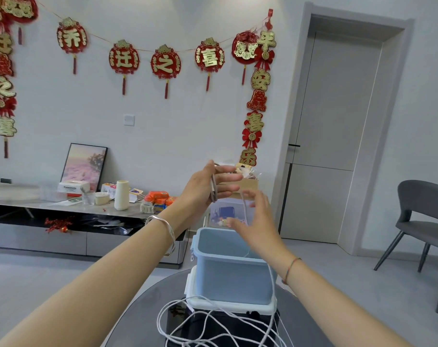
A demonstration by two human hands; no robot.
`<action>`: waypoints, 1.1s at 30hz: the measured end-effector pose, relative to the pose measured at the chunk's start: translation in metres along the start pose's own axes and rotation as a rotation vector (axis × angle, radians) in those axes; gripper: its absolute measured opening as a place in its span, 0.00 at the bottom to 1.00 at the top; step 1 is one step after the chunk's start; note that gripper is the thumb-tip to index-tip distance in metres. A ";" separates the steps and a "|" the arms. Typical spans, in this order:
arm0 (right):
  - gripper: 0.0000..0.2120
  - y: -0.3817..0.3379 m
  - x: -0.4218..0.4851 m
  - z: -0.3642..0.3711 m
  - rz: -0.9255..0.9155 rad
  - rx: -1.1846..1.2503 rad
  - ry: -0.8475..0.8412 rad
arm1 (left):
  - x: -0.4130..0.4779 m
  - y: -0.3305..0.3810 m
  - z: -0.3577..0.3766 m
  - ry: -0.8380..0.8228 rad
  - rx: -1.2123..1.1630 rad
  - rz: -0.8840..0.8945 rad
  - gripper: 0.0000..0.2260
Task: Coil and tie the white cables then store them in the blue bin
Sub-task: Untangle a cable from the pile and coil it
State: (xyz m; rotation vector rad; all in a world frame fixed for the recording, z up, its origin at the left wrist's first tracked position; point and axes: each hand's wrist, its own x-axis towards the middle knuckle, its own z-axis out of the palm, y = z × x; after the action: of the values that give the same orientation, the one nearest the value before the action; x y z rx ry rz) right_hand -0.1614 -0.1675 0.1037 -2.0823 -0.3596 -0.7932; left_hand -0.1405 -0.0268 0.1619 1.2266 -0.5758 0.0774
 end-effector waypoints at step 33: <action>0.13 -0.024 0.007 -0.040 -0.107 0.347 -0.119 | -0.028 0.016 -0.014 -0.772 0.029 -0.346 0.20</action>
State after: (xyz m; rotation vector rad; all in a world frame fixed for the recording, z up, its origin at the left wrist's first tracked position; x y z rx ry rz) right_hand -0.1848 -0.1853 0.1401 -1.7985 -0.6324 -0.6195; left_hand -0.1650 -0.0012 0.1595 1.3549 -1.0138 -0.7086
